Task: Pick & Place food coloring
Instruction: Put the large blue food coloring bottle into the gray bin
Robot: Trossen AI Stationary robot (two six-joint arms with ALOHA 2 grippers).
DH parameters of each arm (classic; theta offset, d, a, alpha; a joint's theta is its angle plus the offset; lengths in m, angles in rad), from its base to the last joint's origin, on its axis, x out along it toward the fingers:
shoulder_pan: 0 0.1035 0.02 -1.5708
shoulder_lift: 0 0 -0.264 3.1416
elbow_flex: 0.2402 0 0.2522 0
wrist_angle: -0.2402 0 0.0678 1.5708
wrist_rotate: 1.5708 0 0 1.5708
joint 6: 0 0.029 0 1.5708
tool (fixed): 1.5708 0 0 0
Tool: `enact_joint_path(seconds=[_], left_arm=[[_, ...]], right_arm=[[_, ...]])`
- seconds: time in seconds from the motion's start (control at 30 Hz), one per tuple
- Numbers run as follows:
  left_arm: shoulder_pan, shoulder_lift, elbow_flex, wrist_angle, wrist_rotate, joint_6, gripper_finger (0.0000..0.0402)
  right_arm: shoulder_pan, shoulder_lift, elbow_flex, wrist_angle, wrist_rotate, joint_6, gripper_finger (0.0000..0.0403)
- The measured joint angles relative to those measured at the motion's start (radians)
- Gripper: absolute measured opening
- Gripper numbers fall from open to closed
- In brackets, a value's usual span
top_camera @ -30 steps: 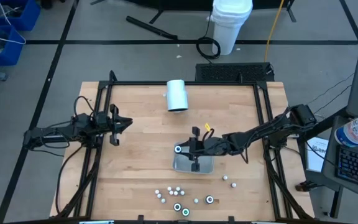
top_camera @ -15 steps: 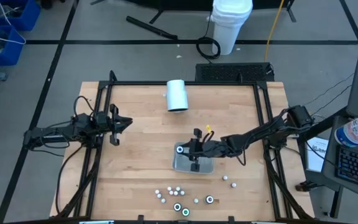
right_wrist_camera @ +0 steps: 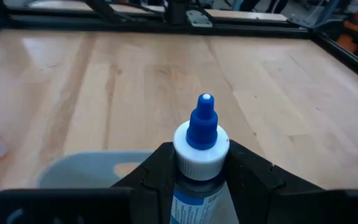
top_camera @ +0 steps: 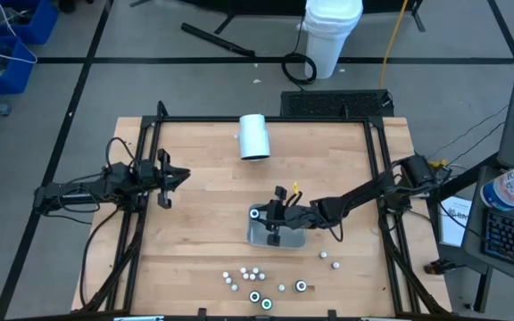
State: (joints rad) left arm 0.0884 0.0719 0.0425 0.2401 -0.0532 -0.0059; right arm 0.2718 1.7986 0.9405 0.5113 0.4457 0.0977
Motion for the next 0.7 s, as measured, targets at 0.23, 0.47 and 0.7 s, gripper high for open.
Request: enact_joint_path(seconds=[0.23, 0.47, 0.7], left_arm=[[0.000, 0.000, 0.000, 0.000, 0.000, -0.001, 0.0058], [0.000, 0.000, 0.000, 0.000, 0.000, -0.003, 0.0058], [0.000, 0.000, 0.000, 0.000, 0.000, -0.003, 0.0058]], right_arm=[[0.000, 0.020, 0.000, -0.006, 0.002, 0.041, 0.0113], [0.001, 0.033, 0.000, -0.023, 0.003, 0.052, 0.0110], [0.001, 0.032, 0.001, -0.061, 0.003, 0.078, 0.0113]])
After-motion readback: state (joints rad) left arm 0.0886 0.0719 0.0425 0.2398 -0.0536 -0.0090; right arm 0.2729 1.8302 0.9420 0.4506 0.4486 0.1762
